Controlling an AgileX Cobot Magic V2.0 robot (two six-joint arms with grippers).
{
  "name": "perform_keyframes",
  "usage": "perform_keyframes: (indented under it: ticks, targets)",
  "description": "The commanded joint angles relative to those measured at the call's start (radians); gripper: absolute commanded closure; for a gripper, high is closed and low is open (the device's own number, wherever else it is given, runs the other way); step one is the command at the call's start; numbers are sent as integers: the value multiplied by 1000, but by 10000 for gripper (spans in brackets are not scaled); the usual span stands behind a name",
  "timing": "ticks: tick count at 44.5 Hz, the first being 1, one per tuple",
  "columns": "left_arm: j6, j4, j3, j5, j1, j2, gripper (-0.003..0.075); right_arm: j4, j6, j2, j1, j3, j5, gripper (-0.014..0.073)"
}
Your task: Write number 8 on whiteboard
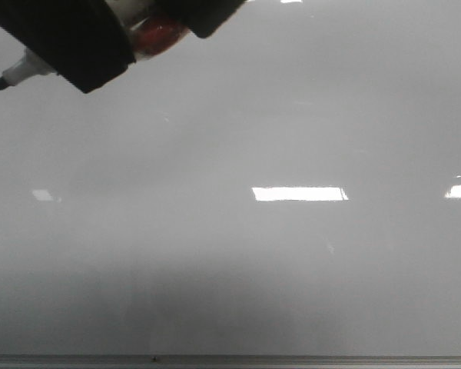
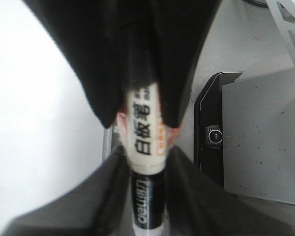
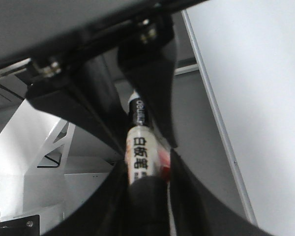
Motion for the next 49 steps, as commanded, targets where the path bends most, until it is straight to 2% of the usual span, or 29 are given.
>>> perform_keyframes:
  ticks: [1, 3, 6, 9, 17, 24, 29, 32, 41, 49]
  targets:
    - [-45, -45, -32, -77, -7, -28, 321, 55, -11, -20, 4, -35, -22, 661]
    - [-66, -45, -32, -78, -5, -28, 265, 55, -11, -20, 0, -35, -23, 661]
    - [-100, -33, -32, -78, -4, -28, 229, 53, -11, -21, -13, -35, -21, 661]
    - [-139, -20, -28, -78, 13, -39, 243, 43, -11, -27, -37, -31, -18, 661]
    - [-143, -48, 66, -116, 110, -162, 302, 40, -11, -86, -137, 27, -26, 661]
    - [-143, -92, 238, -240, 238, -355, 344, 40, -11, -162, -248, 134, -138, 661]
    - [-143, -145, 390, -395, 318, -515, 407, 41, -10, -191, -305, 188, -218, 661]
    - [-143, -187, 475, -474, 352, -607, 471, 42, -8, -192, -318, 201, -253, 661]
    - [-146, -317, 660, -633, 407, -826, 739, 89, -6, -171, -318, 206, -374, 661]
    - [-146, -343, 697, -677, 408, -889, 739, 106, 40, -75, -323, 160, -483, 661]
